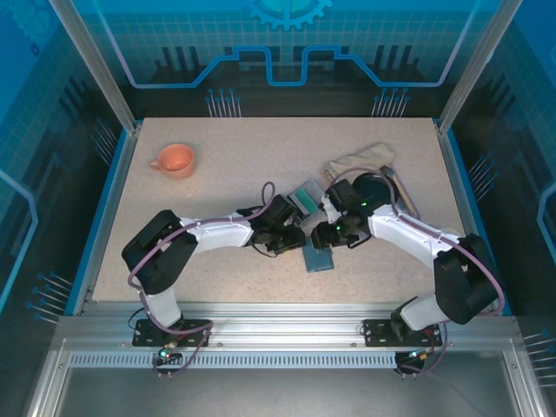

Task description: Put the credit cards into the card holder

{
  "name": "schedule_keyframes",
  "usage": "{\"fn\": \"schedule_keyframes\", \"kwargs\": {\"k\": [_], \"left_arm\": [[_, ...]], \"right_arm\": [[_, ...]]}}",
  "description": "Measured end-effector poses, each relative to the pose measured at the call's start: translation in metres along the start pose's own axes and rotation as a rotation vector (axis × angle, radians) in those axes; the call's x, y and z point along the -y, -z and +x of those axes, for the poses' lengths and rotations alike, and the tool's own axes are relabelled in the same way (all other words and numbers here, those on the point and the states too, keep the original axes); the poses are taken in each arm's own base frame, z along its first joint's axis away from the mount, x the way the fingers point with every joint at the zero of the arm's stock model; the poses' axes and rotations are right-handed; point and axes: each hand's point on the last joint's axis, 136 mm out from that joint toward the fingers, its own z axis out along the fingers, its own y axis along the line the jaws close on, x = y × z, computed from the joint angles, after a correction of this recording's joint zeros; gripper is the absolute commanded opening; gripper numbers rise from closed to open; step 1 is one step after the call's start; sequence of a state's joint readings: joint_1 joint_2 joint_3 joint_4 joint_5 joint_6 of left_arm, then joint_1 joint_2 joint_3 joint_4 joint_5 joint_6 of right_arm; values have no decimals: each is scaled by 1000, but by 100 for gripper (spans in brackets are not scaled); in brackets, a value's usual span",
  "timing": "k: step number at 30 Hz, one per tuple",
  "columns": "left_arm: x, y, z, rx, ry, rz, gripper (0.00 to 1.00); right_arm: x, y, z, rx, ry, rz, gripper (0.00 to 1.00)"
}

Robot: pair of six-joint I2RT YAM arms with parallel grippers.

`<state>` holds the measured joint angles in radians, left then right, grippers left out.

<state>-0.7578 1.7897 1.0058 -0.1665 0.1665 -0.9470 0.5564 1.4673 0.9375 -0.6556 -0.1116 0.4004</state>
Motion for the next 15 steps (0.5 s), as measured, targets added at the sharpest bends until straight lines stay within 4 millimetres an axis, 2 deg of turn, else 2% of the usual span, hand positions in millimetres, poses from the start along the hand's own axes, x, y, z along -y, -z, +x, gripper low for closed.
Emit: {"fn": "schedule_keyframes", "kwargs": {"k": [4, 7, 15], "left_arm": [[-5, -4, -6, -5, 77, 21, 41], [-7, -4, -9, -2, 117, 34, 41], [-12, -5, -9, 2, 156, 43, 40]], "right_arm": [[0, -13, 15, -63, 34, 98, 53], [2, -21, 19, -90, 55, 161, 52], [4, -28, 11, -93, 74, 252, 39]]}}
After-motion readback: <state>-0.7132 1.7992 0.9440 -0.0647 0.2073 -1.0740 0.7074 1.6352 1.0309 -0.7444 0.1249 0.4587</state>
